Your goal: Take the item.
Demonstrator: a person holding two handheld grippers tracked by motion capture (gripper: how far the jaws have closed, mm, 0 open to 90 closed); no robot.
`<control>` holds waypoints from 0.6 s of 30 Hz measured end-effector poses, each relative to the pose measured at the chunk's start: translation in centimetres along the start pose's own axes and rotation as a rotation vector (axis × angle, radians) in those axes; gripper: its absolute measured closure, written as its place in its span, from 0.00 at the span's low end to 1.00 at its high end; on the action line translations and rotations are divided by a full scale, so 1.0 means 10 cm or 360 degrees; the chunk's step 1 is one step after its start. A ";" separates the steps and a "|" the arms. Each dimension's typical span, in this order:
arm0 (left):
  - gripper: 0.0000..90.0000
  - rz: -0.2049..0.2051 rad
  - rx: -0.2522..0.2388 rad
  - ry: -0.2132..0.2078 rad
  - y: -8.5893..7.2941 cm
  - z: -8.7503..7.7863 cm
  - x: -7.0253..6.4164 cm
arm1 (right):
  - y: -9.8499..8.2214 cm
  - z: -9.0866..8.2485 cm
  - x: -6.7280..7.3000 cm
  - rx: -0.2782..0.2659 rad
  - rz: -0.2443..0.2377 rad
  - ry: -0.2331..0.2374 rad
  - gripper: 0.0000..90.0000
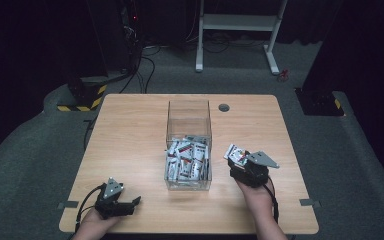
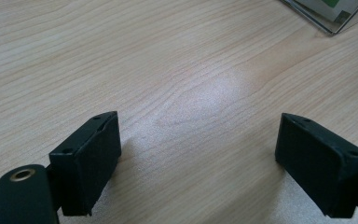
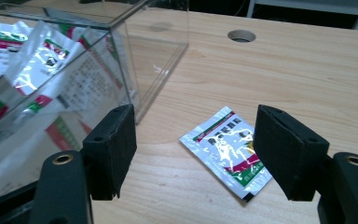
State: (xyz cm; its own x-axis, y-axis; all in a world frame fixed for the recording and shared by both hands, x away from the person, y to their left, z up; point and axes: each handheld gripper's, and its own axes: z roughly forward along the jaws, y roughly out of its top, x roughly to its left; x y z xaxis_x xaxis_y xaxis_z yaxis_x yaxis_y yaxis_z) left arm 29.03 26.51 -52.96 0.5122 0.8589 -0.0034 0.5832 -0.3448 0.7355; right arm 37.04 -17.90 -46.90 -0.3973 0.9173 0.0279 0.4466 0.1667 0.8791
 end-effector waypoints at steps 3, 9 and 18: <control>0.16 0.0000 0.0001 -0.0001 0.00 0.00 0.00 | -0.01 -0.04 0.05 -0.0005 -0.0015 0.0007 0.33; 0.16 0.0004 0.0001 -0.0001 0.00 0.00 0.00 | -0.08 -0.09 0.11 -0.0006 -0.0023 0.0024 0.33; 0.16 0.0010 0.0002 -0.0003 0.00 0.00 0.00 | -0.28 -0.04 0.21 0.0137 -0.0046 0.0053 0.27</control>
State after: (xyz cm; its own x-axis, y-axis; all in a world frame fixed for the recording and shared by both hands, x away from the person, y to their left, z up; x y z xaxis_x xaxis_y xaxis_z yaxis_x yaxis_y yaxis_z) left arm 29.04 26.53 -52.95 0.5170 0.8560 0.0002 0.5806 -0.3508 0.7347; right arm 34.61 -16.57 -49.14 -0.4370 0.8992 0.0201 0.5012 0.2249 0.8356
